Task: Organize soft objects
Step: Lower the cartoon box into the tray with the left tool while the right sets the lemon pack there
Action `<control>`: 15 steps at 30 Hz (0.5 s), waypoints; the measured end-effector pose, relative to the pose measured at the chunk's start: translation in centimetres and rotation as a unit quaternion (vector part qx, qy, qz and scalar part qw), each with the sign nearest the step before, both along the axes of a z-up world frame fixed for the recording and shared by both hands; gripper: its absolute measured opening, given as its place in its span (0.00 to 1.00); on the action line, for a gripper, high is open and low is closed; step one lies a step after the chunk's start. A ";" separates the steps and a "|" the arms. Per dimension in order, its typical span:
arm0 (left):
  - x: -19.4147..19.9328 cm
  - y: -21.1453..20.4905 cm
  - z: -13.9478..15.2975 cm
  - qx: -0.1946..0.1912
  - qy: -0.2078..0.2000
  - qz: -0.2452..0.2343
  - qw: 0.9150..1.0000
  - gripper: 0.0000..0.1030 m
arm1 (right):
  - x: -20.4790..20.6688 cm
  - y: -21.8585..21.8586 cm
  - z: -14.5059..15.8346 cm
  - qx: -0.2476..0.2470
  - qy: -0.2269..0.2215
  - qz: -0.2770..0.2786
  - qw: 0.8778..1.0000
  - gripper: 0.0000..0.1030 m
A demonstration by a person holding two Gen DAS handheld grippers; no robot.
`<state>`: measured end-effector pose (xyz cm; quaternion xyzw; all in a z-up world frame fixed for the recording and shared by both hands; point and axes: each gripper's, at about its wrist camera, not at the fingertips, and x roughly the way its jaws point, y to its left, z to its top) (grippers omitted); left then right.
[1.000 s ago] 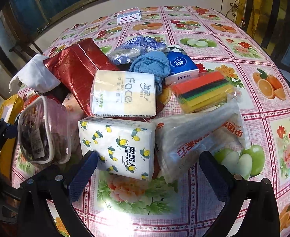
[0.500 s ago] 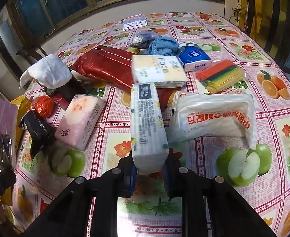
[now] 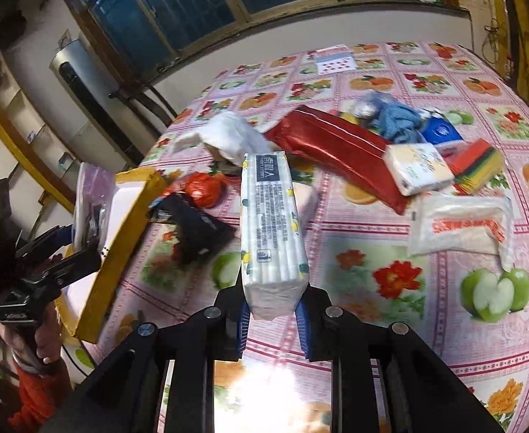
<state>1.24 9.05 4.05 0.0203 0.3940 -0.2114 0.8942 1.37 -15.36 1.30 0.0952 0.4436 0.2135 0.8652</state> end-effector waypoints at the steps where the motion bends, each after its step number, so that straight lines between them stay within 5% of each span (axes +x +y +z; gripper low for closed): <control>1: -0.1 0.8 0.3 0.003 -0.003 0.012 1.000 0.88 | 0.1 1.4 0.5 0.002 -0.003 0.014 1.000 0.22; 7: 0.7 7.8 1.2 0.017 0.001 0.104 0.994 0.88 | 2.1 11.0 1.5 0.005 -0.006 0.096 0.995 0.23; 15: 5.9 16.2 -2.8 0.028 0.070 0.231 0.970 0.89 | 6.6 24.2 0.1 -0.013 0.011 0.157 0.987 0.23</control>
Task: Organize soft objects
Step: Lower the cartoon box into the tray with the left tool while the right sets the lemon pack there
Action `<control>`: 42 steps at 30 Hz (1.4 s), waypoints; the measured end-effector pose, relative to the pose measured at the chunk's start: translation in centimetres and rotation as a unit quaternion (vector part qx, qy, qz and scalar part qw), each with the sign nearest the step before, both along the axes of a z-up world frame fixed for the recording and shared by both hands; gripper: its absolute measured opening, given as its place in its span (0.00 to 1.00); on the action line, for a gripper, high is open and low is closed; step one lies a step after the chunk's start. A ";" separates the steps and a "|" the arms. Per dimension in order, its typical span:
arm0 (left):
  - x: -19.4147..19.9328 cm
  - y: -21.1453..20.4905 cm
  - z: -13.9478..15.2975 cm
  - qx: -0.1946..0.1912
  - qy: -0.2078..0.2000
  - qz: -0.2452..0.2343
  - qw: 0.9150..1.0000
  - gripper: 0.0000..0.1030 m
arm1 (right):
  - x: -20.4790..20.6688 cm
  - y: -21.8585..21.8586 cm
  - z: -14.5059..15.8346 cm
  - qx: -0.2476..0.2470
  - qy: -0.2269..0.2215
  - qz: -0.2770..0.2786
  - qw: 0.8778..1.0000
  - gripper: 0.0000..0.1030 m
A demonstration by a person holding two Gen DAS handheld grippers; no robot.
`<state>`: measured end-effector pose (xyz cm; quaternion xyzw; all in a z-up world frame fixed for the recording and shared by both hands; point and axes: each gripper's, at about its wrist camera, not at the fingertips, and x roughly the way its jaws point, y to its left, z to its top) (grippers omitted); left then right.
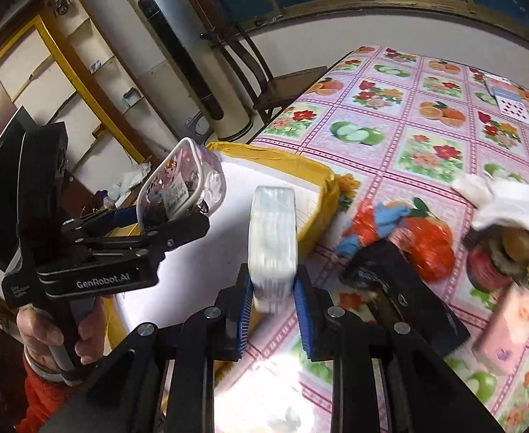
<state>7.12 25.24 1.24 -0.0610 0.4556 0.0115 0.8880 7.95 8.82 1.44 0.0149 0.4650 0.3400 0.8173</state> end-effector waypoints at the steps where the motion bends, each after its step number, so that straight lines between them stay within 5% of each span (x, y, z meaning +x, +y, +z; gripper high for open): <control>1: 0.7 0.7 -0.5 0.001 0.005 0.010 1.000 0.89 | 0.7 1.0 -0.3 -0.001 0.002 0.000 1.000 0.23; 9: 3.7 3.3 -3.2 -0.023 0.040 0.044 0.998 0.89 | 4.2 4.3 -2.5 -0.012 0.019 -0.016 1.000 0.24; 13: 3.8 3.6 -3.6 -0.021 0.047 0.050 0.997 0.91 | 3.9 3.6 -2.1 -0.013 0.017 -0.020 1.000 0.46; 20: 3.5 5.1 -4.4 -0.096 0.057 0.063 0.992 0.91 | 1.7 0.7 -0.4 0.001 -0.009 -0.024 1.000 0.56; 24: 3.4 4.2 -4.1 -0.046 0.072 0.066 0.994 0.91 | 0.5 -0.6 0.6 0.014 -0.018 -0.019 1.000 0.57; 27: 3.5 4.5 -4.3 -0.105 0.086 0.057 0.989 0.91 | -0.3 -0.9 1.0 0.015 -0.024 -0.014 1.000 0.59; 32: 3.0 3.5 -3.1 -0.031 0.077 0.074 0.994 0.91 | -1.3 -1.2 1.1 0.024 -0.028 -0.005 0.999 0.59; 36: 2.8 3.5 -2.4 -0.055 0.078 0.065 0.993 0.91 | -1.9 0.4 0.3 0.030 -0.006 0.017 0.999 0.60; 39: 2.4 4.4 -1.7 -0.138 0.077 0.065 0.985 0.91 | -2.4 2.1 -0.6 -0.007 -0.026 0.000 1.000 0.61; 42: 1.9 4.7 -0.7 -0.175 0.076 0.072 0.979 0.91 | -2.1 2.8 -0.9 0.033 -0.016 -0.010 0.999 0.61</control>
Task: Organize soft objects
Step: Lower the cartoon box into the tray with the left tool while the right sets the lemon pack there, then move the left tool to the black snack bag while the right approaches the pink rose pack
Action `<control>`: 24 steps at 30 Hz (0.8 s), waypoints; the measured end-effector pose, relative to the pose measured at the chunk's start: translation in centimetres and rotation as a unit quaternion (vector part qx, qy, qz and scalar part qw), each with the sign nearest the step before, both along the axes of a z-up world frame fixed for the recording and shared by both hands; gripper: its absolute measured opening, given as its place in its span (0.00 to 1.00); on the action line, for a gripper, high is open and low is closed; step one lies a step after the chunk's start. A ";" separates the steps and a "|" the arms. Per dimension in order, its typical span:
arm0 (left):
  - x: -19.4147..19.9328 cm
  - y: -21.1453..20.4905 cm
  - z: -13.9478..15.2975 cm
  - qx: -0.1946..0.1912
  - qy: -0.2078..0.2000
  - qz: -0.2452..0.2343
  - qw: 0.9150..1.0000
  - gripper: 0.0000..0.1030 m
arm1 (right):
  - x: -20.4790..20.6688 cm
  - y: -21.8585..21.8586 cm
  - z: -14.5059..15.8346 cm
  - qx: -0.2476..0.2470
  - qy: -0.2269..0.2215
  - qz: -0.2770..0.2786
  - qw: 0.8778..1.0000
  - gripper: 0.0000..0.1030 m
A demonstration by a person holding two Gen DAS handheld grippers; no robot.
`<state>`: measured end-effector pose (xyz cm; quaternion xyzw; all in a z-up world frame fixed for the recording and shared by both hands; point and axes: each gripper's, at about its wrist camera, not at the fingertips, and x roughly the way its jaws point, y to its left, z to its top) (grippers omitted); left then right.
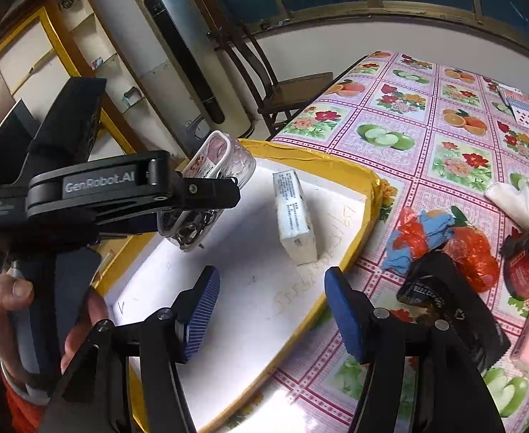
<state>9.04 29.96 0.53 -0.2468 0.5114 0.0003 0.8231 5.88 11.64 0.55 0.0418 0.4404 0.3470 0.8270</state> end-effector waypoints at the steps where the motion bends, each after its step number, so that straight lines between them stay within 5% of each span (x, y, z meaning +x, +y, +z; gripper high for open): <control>1: -0.2 -0.1 0.5 0.000 -0.004 0.004 1.000 0.91 | 0.2 0.4 0.0 0.011 0.002 -0.005 1.000 0.61; 4: -0.8 0.1 1.2 -0.042 -0.010 0.011 0.999 0.91 | 0.8 1.6 -0.4 0.040 0.023 -0.006 0.999 0.62; 7: -1.3 -0.2 2.1 -0.019 -0.022 0.020 0.999 0.93 | 1.2 2.2 -0.1 0.086 0.034 -0.008 0.996 0.62; 12: -1.8 0.1 2.2 -0.056 -0.028 0.018 0.998 0.93 | 1.9 3.9 -1.1 0.030 0.036 -0.039 0.998 0.63; 15: -1.9 0.5 2.2 -0.055 -0.032 0.019 0.998 0.93 | 1.4 2.2 -1.2 0.053 0.047 -0.030 0.997 0.64; 20: -2.4 0.4 1.4 -0.039 -0.050 0.019 0.998 0.93 | -0.7 -2.8 0.2 0.024 -0.009 -0.036 0.999 0.68; 24: -3.4 -1.8 1.3 0.006 -0.070 0.013 0.997 0.93 | -2.2 -8.2 0.0 0.003 -0.029 -0.057 0.998 0.72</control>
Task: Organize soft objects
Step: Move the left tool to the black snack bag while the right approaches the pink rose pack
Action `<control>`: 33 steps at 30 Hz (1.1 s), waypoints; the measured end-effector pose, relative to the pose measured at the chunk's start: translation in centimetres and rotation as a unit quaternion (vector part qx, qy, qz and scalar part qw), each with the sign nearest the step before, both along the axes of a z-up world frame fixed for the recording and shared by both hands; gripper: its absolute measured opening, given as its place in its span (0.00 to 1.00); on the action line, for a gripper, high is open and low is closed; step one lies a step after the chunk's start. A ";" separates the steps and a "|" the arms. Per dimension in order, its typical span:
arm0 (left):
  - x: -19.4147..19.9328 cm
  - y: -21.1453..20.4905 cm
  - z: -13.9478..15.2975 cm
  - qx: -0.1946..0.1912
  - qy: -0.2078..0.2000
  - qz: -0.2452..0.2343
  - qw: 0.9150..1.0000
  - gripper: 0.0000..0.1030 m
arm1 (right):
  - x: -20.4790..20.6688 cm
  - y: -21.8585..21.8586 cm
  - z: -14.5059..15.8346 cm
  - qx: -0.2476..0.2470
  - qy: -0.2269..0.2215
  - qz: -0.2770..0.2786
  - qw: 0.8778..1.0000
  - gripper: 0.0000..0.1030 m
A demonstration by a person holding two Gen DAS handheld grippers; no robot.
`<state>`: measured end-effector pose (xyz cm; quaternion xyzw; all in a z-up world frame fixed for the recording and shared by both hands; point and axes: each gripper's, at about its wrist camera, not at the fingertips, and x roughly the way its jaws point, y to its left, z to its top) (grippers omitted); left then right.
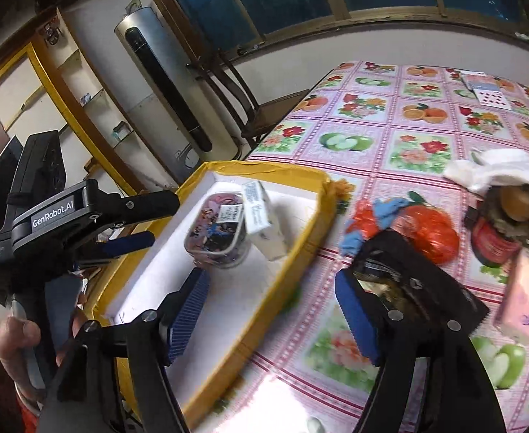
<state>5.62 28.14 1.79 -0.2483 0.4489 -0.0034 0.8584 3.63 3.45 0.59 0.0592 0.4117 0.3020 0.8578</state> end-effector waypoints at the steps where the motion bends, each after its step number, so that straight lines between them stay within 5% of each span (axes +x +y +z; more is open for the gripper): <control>1: -0.3 -0.8 0.0 0.009 -0.005 -0.007 1.000 0.93 | -0.4 -1.4 -0.1 -0.010 -0.007 -0.008 1.000 0.72; 5: -1.5 -5.8 0.4 0.074 -0.030 -0.041 0.996 0.93 | -1.9 -7.6 -0.9 -0.045 -0.031 -0.058 0.997 0.75; 11: -2.5 -14.0 -0.5 0.135 -0.048 -0.105 0.984 0.93 | -2.8 -15.4 -2.9 -0.029 0.007 -0.116 0.993 0.77; 16: -1.1 -18.5 -2.6 0.129 -0.012 -0.129 0.983 0.93 | -4.1 -20.1 -3.5 -0.019 0.018 -0.144 0.989 0.77; 22: 0.4 -21.5 -3.8 0.133 0.024 -0.100 0.986 0.93 | -4.7 -24.1 -3.0 -0.004 0.016 -0.162 0.987 0.77; 33: 3.6 -22.8 -5.9 0.129 0.056 -0.040 0.989 0.93 | -3.2 -24.9 -2.7 -0.004 0.028 -0.146 0.989 0.78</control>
